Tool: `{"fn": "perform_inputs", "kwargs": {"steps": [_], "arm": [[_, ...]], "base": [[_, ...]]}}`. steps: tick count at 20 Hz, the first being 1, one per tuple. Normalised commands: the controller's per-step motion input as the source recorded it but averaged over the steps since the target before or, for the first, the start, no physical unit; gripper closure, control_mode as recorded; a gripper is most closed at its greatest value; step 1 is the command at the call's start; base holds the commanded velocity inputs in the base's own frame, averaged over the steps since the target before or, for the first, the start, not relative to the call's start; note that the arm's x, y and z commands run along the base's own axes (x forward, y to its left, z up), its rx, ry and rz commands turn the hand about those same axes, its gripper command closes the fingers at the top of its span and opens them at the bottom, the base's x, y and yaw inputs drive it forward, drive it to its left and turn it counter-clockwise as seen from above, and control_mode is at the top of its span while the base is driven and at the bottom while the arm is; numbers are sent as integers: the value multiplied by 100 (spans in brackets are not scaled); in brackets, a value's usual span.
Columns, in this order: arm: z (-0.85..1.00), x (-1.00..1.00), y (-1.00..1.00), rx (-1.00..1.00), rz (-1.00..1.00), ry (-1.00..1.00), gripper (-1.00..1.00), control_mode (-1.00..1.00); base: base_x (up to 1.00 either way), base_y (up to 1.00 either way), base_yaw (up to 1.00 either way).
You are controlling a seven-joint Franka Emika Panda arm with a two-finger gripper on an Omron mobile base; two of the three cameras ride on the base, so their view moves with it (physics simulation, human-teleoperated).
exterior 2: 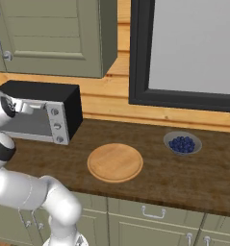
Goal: Pick up the kebab skewer and baguette bread, and place them inside the toaster oven. Close the toaster oven door and start by setting the timer.
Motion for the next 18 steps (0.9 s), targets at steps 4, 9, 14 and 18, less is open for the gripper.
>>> {"fn": "perform_inputs", "kwargs": {"steps": [4,9,14,18], "arm": [[0,31,-21,0,0,0,-100,-100],[0,19,-20,0,0,0,-100,-100],[0,-3,-7,0,0,0,-100,-100],[0,-47,0,0,0,-2,-100,-100]], "base": [[0,0,0],[0,0,0],[0,0,0],[0,0,0]]}}
